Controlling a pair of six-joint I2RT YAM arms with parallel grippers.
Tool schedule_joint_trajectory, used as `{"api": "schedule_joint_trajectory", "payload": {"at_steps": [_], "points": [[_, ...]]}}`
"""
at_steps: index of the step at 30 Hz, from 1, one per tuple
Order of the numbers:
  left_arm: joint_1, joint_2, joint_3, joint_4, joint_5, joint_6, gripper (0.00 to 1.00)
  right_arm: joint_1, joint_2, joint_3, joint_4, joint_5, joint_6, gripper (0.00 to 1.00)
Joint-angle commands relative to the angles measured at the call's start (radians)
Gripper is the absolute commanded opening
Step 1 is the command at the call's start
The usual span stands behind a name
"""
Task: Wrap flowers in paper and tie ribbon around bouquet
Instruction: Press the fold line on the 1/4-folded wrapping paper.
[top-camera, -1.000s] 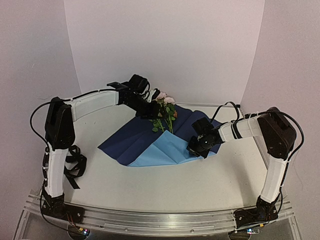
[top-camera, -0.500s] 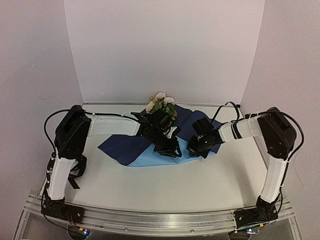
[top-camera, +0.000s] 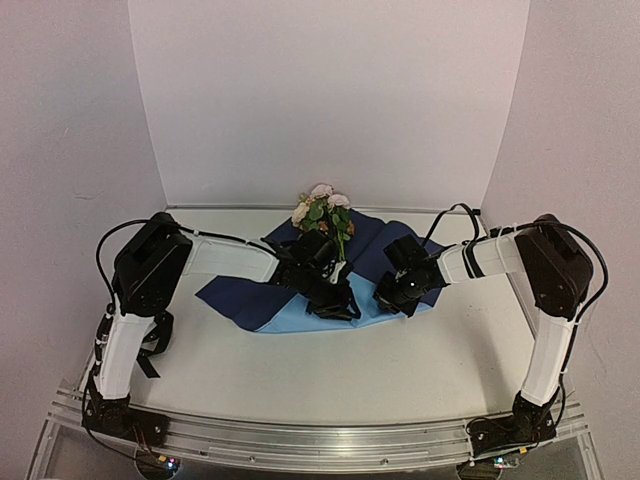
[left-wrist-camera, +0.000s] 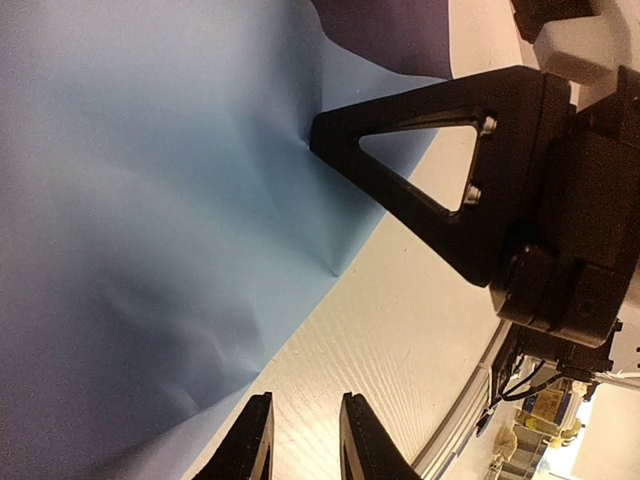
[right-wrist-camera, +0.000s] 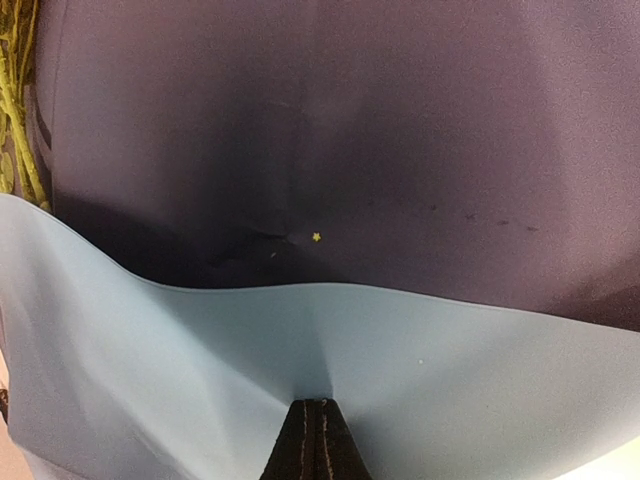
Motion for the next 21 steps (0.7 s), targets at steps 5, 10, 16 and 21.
{"api": "schedule_joint_trajectory", "payload": {"at_steps": [5, 10, 16, 21], "points": [[-0.003, 0.013, -0.032, 0.033, 0.014, -0.015, 0.23, 0.003, 0.069, -0.051, -0.055, 0.013, 0.011, 0.00], [-0.004, 0.024, -0.039, 0.017, 0.000, -0.002, 0.23, 0.003, 0.073, -0.057, -0.050, 0.008, 0.015, 0.00], [-0.003, 0.043, -0.042, -0.005, -0.012, 0.012, 0.23, 0.003, 0.070, -0.067, -0.046, 0.008, 0.018, 0.00], [-0.002, 0.042, -0.054, -0.013, -0.028, 0.017, 0.22, 0.000, 0.066, -0.077, -0.042, 0.006, 0.022, 0.00]]}}
